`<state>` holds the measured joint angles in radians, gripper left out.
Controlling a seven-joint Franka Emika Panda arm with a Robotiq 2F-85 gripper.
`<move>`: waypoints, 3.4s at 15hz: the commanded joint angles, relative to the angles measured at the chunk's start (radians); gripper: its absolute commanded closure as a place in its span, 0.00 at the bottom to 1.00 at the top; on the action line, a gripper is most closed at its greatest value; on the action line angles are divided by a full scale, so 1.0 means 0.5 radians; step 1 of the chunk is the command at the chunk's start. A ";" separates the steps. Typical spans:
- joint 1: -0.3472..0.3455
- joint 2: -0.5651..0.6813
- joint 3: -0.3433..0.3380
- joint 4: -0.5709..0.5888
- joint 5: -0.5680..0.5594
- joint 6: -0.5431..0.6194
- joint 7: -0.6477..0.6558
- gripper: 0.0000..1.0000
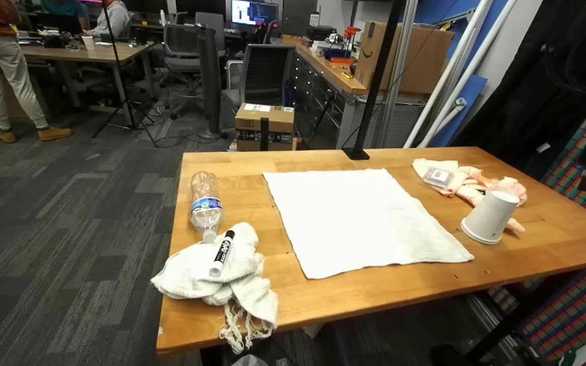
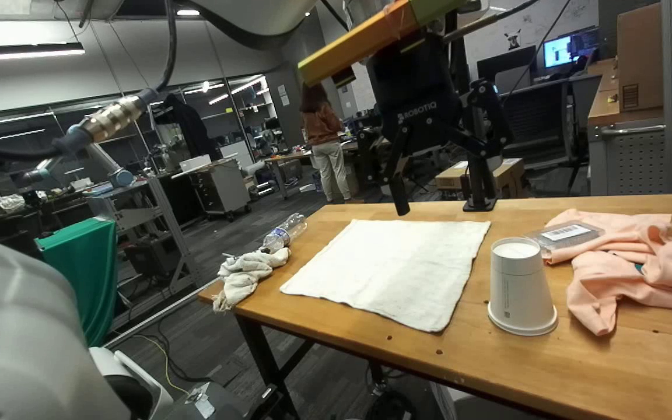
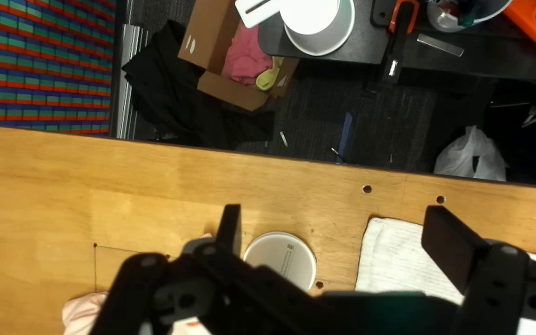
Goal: Fold the white towel twice
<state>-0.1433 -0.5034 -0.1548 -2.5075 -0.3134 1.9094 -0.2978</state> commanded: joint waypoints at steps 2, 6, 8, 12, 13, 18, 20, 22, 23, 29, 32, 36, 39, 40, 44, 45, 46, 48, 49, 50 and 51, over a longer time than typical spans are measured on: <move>0.015 -0.001 -0.013 0.003 -0.005 -0.006 0.006 0.00; 0.015 -0.001 -0.013 0.003 -0.005 -0.006 0.006 0.00; 0.015 -0.001 -0.013 0.003 -0.005 -0.006 0.006 0.00; 0.015 -0.001 -0.013 0.003 -0.005 -0.006 0.006 0.00; 0.015 -0.001 -0.013 0.003 -0.005 -0.006 0.006 0.00; 0.015 -0.001 -0.013 0.003 -0.005 -0.006 0.006 0.00; 0.015 -0.001 -0.013 0.003 -0.005 -0.006 0.006 0.00; 0.015 -0.001 -0.013 0.003 -0.005 -0.006 0.006 0.00; 0.015 -0.001 -0.013 0.003 -0.005 -0.006 0.006 0.00; 0.021 0.020 -0.002 0.026 0.003 0.016 0.036 0.00; 0.032 0.034 0.001 0.013 0.036 0.061 0.087 0.00; 0.071 0.071 -0.015 -0.023 0.273 0.211 0.181 0.00; 0.086 0.106 0.026 -0.113 0.450 0.485 0.356 0.00; 0.090 0.122 0.048 -0.149 0.481 0.584 0.420 0.00; 0.050 0.191 0.243 -0.318 0.365 1.011 0.826 0.00; 0.028 0.217 0.311 -0.354 0.308 1.106 0.968 0.00; 0.003 0.243 0.380 -0.380 0.239 1.185 1.117 0.00; -0.046 0.317 0.520 -0.406 0.089 1.289 1.431 0.00; -0.072 0.355 0.586 -0.404 0.009 1.303 1.583 0.00; -0.105 0.398 0.649 -0.400 -0.088 1.312 1.738 0.00; -0.125 0.430 0.695 -0.386 -0.169 1.285 1.870 0.00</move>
<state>-0.1543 -0.3316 0.1162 -2.7081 -0.2930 2.5238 0.4578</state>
